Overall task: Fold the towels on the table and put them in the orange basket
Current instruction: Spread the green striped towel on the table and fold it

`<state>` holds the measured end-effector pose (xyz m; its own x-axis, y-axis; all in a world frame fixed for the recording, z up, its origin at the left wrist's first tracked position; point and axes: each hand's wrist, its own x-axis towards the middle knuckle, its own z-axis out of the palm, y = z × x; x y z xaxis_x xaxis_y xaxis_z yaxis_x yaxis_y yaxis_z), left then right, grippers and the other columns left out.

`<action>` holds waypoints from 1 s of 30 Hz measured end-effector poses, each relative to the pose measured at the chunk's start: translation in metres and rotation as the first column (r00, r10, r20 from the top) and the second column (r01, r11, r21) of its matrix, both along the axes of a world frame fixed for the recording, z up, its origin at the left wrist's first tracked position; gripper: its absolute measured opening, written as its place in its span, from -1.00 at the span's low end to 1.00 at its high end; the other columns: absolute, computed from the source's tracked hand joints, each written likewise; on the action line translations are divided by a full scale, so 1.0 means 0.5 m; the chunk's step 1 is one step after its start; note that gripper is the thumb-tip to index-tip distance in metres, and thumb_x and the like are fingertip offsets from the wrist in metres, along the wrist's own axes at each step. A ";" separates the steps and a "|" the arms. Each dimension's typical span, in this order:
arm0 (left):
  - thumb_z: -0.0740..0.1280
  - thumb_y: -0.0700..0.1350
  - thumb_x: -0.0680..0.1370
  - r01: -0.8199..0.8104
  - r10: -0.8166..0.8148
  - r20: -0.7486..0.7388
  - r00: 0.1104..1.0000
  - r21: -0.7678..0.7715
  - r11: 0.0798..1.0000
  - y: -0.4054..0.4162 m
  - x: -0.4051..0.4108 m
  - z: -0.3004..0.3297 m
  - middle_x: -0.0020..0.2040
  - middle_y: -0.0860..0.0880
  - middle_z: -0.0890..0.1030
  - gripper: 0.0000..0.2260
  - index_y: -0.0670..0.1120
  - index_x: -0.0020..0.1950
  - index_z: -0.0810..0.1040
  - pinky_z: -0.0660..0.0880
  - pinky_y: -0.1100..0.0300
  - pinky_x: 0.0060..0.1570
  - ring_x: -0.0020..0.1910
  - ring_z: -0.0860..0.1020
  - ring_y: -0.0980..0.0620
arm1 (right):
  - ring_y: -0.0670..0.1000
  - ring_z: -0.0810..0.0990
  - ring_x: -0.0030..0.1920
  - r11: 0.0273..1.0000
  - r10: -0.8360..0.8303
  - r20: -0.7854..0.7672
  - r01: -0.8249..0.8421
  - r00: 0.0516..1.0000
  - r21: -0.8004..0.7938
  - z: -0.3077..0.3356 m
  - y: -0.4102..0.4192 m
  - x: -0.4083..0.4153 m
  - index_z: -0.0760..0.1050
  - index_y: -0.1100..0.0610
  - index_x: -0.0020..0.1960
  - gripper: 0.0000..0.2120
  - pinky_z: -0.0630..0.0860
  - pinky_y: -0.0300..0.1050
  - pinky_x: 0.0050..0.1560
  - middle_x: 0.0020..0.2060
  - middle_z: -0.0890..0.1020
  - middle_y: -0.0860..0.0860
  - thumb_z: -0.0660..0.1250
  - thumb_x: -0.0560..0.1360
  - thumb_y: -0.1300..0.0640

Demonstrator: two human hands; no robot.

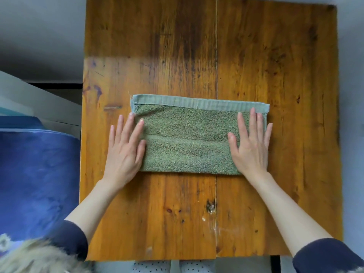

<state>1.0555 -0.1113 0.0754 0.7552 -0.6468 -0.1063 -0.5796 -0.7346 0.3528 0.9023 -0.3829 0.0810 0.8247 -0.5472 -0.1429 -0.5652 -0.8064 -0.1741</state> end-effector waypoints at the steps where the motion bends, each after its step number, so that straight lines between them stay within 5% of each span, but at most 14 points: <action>1: 0.03 -0.03 0.61 -0.059 0.059 -0.007 0.998 -0.041 0.997 0.002 0.002 0.004 0.53 -0.14 0.13 -0.55 -0.13 0.50 0.18 -0.05 -0.09 0.47 0.53 -0.03 -0.10 | 0.07 -0.14 0.52 1.000 0.013 0.014 -0.013 1.000 -0.005 0.003 0.007 0.009 -0.09 0.00 0.51 -0.45 -0.23 0.14 0.48 0.51 -0.09 0.06 -0.10 0.58 -0.15; 4: 0.04 -0.05 0.62 -0.126 0.125 -0.019 0.992 -0.064 0.990 0.000 0.017 0.014 0.53 -0.14 0.11 -0.53 -0.17 0.51 0.13 -0.05 -0.09 0.48 0.53 -0.04 -0.07 | 0.05 -0.15 0.51 0.999 0.030 0.039 -0.029 0.999 -0.014 0.004 0.015 0.047 -0.03 0.01 0.53 -0.45 -0.25 0.14 0.47 0.52 -0.06 0.08 -0.09 0.58 -0.14; 9: -0.05 0.05 0.61 0.069 -0.071 0.064 0.995 0.033 0.997 -0.048 0.062 0.010 0.55 -0.10 0.00 -0.49 -0.12 0.53 0.05 -0.11 -0.12 0.46 0.52 -0.10 -0.09 | 0.05 -0.16 0.52 0.998 -0.061 -0.037 0.060 0.997 -0.037 -0.018 0.000 0.073 -0.06 -0.03 0.53 -0.44 -0.24 0.15 0.48 0.54 -0.06 0.06 -0.10 0.57 -0.16; 13: -0.11 0.10 0.60 0.049 -0.055 0.046 0.997 0.112 0.992 -0.076 0.089 -0.016 0.56 -0.07 -0.03 -0.46 -0.10 0.54 0.03 -0.14 -0.14 0.46 0.53 -0.10 -0.07 | 0.02 -0.17 0.52 0.997 -0.061 -0.033 0.060 0.998 -0.048 -0.030 -0.003 0.071 -0.07 -0.06 0.53 -0.44 -0.27 0.13 0.47 0.54 -0.06 0.03 -0.13 0.57 -0.19; 19: -0.06 0.07 0.63 0.030 -0.030 -0.013 0.999 -0.025 0.999 -0.052 0.085 -0.014 0.56 -0.03 -0.09 -0.49 -0.04 0.55 -0.06 -0.18 -0.11 0.46 0.53 -0.16 -0.05 | 0.03 -0.21 0.52 0.998 -0.069 0.029 0.070 0.997 -0.007 -0.013 0.036 0.077 -0.12 -0.03 0.53 -0.43 -0.29 0.21 0.45 0.53 -0.12 0.04 -0.09 0.57 -0.15; 22: 0.10 -0.04 0.63 -0.175 0.172 -0.040 0.984 -0.092 0.980 -0.016 0.067 0.009 0.52 -0.15 0.16 -0.54 -0.15 0.50 0.16 0.04 -0.10 0.45 0.52 0.04 -0.15 | -0.02 -0.23 0.51 0.999 -0.018 0.083 0.015 0.996 0.035 0.002 0.098 0.082 -0.11 -0.02 0.52 -0.43 -0.31 0.19 0.45 0.51 -0.15 0.00 -0.08 0.57 -0.14; 24: 0.20 -0.08 0.59 -0.296 0.295 -0.026 0.955 -0.107 0.949 0.004 0.049 0.021 0.32 -0.21 0.41 -0.65 -0.19 0.34 0.40 0.27 -0.07 0.26 0.35 0.29 -0.20 | 0.00 -0.20 0.51 0.997 0.032 0.090 -0.038 0.995 0.068 0.006 0.142 0.087 -0.08 -0.01 0.52 -0.44 -0.32 0.19 0.44 0.50 -0.12 0.00 -0.07 0.57 -0.13; 26: 0.27 -0.06 0.56 -0.394 0.388 -0.075 0.918 -0.095 0.914 0.009 0.037 0.026 0.15 -0.19 0.49 -0.75 -0.15 0.18 0.51 0.29 -0.01 0.10 0.18 0.35 -0.18 | 0.03 -0.17 0.51 0.991 0.113 0.045 -0.116 0.993 0.067 0.002 0.180 0.089 -0.07 -0.02 0.50 -0.46 -0.27 0.24 0.45 0.50 -0.09 0.01 -0.04 0.57 -0.11; 30: 0.32 0.03 0.52 -0.492 0.474 -0.204 0.857 -0.046 0.869 -0.005 0.036 0.028 0.08 -0.13 0.52 -0.75 -0.10 0.07 0.57 0.24 0.06 0.11 0.14 0.34 -0.14 | 0.03 -0.14 0.51 0.990 0.135 -0.031 -0.134 0.990 0.044 -0.015 0.209 0.087 -0.05 -0.05 0.49 -0.49 -0.20 0.27 0.46 0.51 -0.04 0.01 -0.02 0.58 -0.08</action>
